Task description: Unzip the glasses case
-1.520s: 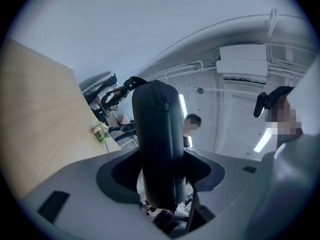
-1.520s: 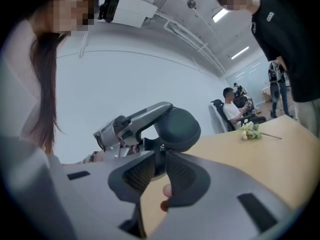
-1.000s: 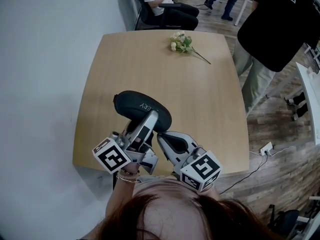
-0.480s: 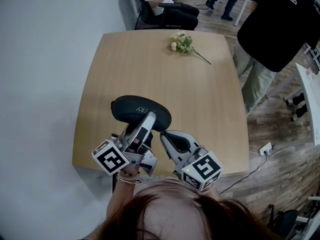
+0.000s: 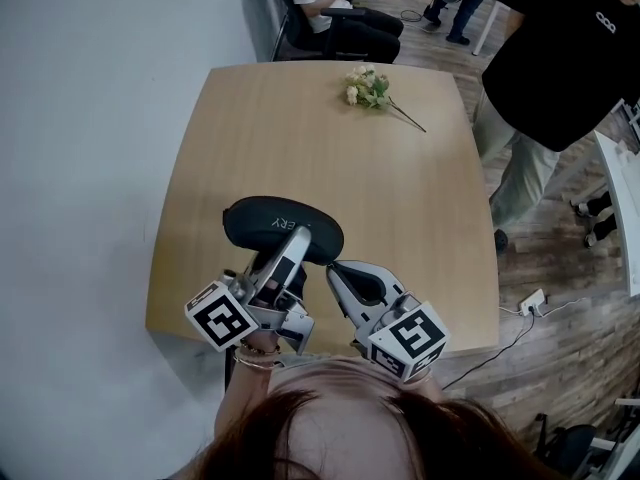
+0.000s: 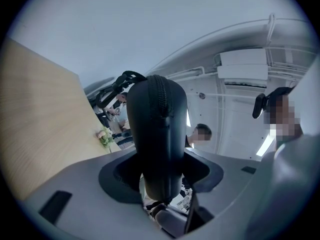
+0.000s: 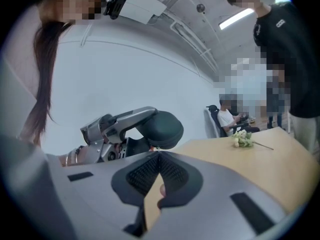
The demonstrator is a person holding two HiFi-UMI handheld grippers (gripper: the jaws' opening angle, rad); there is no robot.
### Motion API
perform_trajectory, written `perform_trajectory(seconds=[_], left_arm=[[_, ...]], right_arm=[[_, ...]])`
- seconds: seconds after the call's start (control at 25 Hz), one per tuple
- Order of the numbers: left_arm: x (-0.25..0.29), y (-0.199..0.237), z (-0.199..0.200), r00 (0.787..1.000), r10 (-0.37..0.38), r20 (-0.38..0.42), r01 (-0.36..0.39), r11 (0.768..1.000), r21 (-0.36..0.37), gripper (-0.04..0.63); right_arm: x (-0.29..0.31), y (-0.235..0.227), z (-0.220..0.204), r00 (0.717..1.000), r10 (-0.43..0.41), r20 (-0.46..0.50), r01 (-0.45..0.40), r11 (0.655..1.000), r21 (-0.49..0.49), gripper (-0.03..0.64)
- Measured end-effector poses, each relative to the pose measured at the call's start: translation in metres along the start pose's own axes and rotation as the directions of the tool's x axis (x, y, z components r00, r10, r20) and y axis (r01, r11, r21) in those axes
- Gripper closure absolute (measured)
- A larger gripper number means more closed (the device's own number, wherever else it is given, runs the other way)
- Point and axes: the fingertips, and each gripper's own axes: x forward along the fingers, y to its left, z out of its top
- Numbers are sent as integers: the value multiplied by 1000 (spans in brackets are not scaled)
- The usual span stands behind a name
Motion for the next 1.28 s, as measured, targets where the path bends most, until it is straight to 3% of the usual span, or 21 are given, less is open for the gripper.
perform_trajectory(seconds=[0.56,1.28], left_arm=[[-1,-4,-6,1000,-5,-26,5,1000,9,367],[1,-2,-14,992,22,-121,-16,999,43,370]], right_arm=[[-8,-11,0,1000,-22,5,22,1000,-6,603],[-10,-24,-4,999,-51,-19,51,998,-31,603]])
